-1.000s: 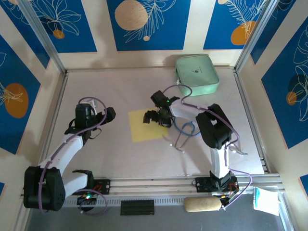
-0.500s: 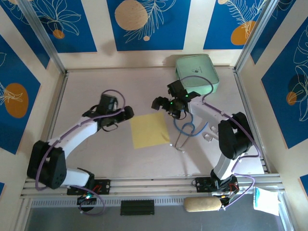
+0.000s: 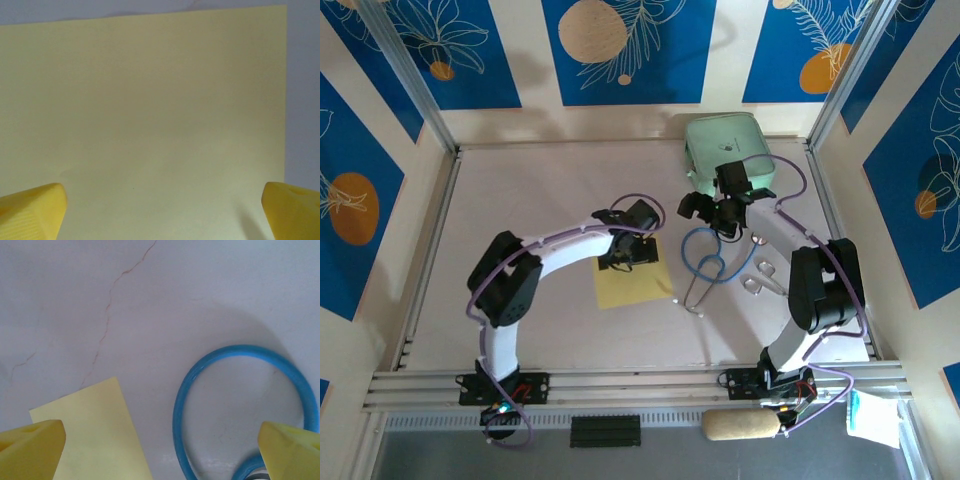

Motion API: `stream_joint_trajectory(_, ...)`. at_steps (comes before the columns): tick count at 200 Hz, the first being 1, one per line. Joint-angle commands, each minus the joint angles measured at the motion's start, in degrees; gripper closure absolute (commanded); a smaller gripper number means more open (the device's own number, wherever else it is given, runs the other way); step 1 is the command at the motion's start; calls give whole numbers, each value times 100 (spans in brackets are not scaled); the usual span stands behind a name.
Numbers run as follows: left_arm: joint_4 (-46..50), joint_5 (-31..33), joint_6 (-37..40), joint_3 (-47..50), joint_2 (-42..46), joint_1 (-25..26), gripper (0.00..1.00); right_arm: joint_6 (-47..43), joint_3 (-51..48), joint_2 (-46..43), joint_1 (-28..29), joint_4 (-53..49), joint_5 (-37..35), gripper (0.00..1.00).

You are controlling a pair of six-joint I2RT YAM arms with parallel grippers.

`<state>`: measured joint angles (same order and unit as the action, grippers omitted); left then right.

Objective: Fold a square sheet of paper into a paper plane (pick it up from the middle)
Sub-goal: Move the square sheet of paper to the center of the table.

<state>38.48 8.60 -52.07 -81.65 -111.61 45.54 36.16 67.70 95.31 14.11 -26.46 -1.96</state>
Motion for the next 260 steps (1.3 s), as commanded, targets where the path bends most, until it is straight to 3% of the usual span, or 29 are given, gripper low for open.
stream_joint_trajectory(1, 540, -181, -21, -306, -332, 45, 1, -76, -44, -179, -113, -65, 87, 1)
stream_joint_trajectory(75, 468, -522, 874, 360, -487, -33, 1, -13, -83, -246, -164, -96, 73, 1)
stream_joint_trajectory(123, 402, -684, 2418, 1105, -91, -207, 1, 23, -43, -241, -154, -111, 59, 1)
stream_joint_trajectory(154, 697, -426, 3171, 1081, 189, -330, 1, 31, -29, -235, -154, -118, 41, 1)
stream_joint_trajectory(174, 875, -538, 2956, 631, 351, -320, 1, 33, -12, -231, -154, -148, 53, 1)
stream_joint_trajectory(220, 1155, -502, 1239, 26, 264, -158, 1, 7, -3, -241, -160, -178, -32, 1)
stream_joint_trajectory(260, 1399, -399, 1274, -190, -169, -65, 1, -11, -11, -246, -163, -195, -63, 1)
